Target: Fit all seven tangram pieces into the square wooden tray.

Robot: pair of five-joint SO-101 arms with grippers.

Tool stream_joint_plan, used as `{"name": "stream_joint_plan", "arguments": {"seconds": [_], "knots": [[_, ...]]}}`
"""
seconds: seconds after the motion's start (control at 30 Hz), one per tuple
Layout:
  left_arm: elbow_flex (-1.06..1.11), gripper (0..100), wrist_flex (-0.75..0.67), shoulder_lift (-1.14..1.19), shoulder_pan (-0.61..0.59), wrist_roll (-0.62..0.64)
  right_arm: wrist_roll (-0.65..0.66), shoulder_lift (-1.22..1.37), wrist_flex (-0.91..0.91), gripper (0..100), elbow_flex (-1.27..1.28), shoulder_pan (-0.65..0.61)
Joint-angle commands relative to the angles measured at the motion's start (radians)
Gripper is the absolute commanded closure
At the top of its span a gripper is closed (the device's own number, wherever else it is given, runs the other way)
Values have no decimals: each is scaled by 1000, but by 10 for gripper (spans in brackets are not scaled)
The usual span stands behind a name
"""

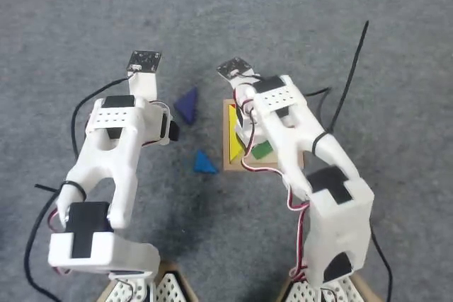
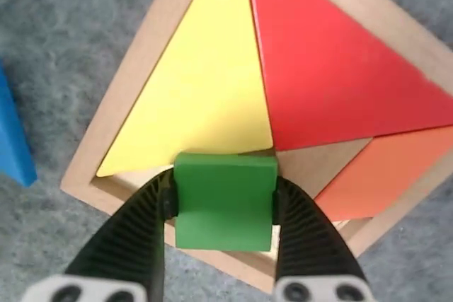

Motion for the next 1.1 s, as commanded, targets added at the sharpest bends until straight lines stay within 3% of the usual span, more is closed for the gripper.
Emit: {"name": "stream_joint_plan", "arguments": {"seconds": [0.0, 0.53, 0.77, 1.07], "knots": [[-4, 776, -17, -60, -2, -2, 12, 1, 2, 920, -38, 15], [-4, 776, -17, -60, 5, -2, 38, -85, 70, 912, -40, 7], [-4, 776, -15, -60, 5, -2, 38, -87, 67, 774, -41, 8], [-4, 776, -3, -61, 5, -2, 35, -171, 38, 768, -37, 5]]}}
